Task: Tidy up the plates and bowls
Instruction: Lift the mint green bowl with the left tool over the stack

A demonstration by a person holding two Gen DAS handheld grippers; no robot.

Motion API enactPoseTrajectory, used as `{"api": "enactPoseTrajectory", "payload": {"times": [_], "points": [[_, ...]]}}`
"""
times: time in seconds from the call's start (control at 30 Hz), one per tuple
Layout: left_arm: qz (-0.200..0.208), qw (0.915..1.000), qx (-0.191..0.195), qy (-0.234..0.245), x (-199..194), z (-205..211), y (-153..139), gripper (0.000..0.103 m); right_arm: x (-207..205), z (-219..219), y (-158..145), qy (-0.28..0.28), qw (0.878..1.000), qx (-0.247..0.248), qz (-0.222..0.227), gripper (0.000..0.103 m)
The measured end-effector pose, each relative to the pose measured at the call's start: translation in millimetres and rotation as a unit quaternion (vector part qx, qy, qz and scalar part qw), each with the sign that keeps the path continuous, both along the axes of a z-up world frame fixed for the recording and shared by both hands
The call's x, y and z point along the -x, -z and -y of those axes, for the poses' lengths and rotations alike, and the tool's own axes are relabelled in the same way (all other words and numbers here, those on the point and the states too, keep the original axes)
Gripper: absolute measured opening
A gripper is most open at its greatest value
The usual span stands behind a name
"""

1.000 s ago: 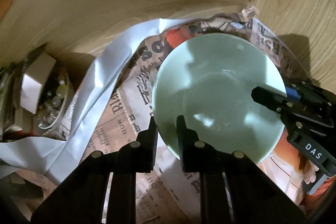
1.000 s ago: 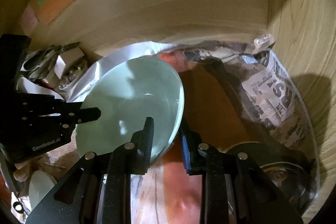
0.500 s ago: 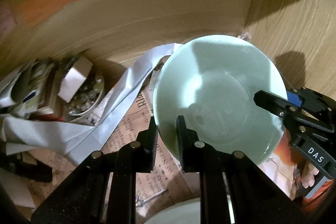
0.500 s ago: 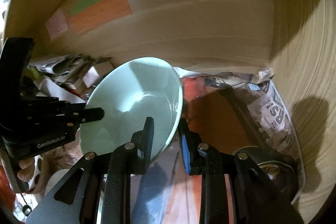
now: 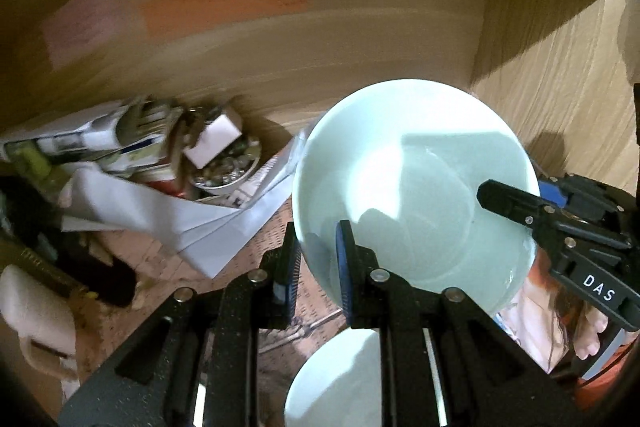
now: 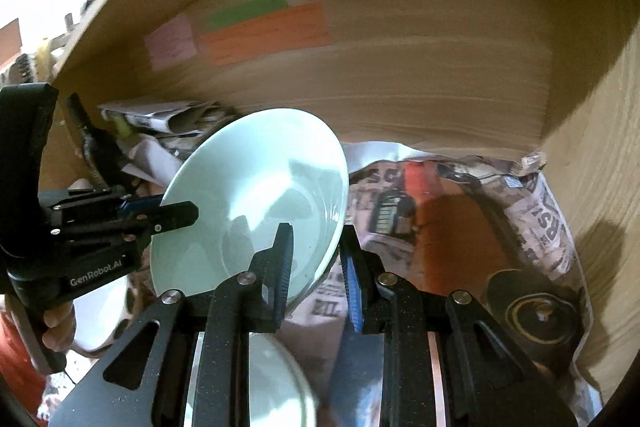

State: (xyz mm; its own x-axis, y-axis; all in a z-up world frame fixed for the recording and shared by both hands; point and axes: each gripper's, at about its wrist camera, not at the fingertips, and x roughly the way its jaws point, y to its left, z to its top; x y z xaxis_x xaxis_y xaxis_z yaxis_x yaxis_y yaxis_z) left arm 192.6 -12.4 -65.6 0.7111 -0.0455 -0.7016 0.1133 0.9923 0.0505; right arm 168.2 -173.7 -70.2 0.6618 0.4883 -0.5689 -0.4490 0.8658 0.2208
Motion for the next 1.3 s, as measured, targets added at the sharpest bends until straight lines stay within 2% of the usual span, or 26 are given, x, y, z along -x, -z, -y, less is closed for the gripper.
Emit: {"api": "enactPoseTrajectory", "payload": {"times": [0.13, 0.3, 1.3], "points": [[0.016, 0.9997, 0.017, -0.012, 23, -15, -7, 0.017, 13, -11, -3, -0.015, 1.000, -0.004, 0.006, 0.022], [0.029, 0.9990, 0.021, -0.026, 48, -32, -12, 0.017, 29, -27, -6, -0.034, 0.999, -0.007, 0.011, 0.022], [0.051, 0.9911, 0.033, -0.119, 152, -108, 0, 0.017, 88, -118, 12, -0.131, 0.991, -0.010, -0.011, 0.022]]}}
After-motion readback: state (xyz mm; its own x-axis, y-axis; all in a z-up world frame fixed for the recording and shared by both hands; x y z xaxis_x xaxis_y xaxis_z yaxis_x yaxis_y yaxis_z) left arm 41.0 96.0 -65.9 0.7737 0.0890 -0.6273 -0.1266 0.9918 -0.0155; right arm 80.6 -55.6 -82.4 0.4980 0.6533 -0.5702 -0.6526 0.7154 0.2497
